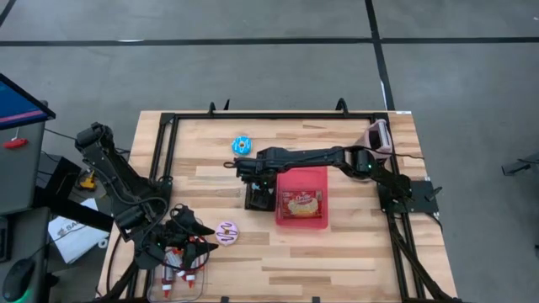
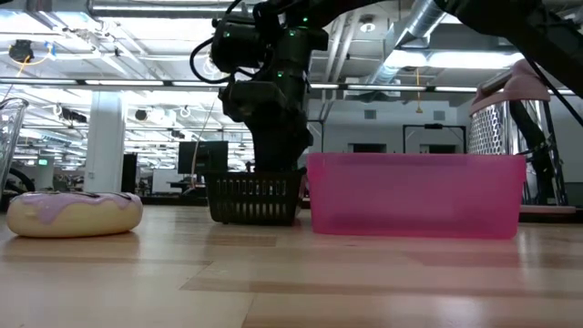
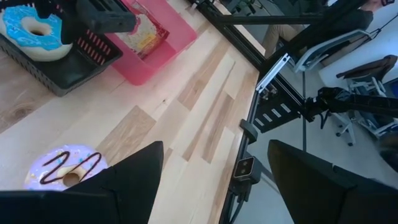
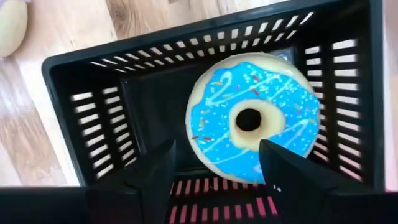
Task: Pick & Place Food Item
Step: Put the violet donut into the black bin
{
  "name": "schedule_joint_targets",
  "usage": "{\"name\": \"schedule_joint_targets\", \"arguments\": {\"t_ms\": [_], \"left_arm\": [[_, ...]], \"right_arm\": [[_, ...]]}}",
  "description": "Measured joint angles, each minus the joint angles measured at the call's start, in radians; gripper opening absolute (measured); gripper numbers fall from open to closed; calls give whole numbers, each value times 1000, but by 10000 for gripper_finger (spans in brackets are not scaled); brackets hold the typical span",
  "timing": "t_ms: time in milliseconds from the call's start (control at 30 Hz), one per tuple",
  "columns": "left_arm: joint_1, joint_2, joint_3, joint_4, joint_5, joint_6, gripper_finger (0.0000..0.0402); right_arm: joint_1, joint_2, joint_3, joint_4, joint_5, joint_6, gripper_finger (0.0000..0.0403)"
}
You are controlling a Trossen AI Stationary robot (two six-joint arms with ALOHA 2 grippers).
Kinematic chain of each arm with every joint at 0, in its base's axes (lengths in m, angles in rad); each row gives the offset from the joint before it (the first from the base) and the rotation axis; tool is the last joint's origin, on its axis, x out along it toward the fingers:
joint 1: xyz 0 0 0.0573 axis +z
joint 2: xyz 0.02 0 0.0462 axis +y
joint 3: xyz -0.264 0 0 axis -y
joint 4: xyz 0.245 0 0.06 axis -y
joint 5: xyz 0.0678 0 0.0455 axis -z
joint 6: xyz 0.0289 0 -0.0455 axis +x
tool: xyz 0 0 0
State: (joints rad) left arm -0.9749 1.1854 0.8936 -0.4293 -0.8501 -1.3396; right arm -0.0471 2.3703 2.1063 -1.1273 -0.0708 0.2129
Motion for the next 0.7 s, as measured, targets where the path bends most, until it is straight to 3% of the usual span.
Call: {"name": "schedule_joint_targets", "arguments": {"t_ms": [200, 433, 700], "left_arm": [[0, 0, 0, 1, -1, 1, 285], [14, 0, 0, -6, 8, 131, 285], [181, 0, 0, -99, 286, 416, 285]], "right_arm": [[0, 0, 24, -34, 16, -4, 223], [21, 0, 246, -192, 20, -4, 223], [87, -257, 145, -263, 76, 85, 223]]}}
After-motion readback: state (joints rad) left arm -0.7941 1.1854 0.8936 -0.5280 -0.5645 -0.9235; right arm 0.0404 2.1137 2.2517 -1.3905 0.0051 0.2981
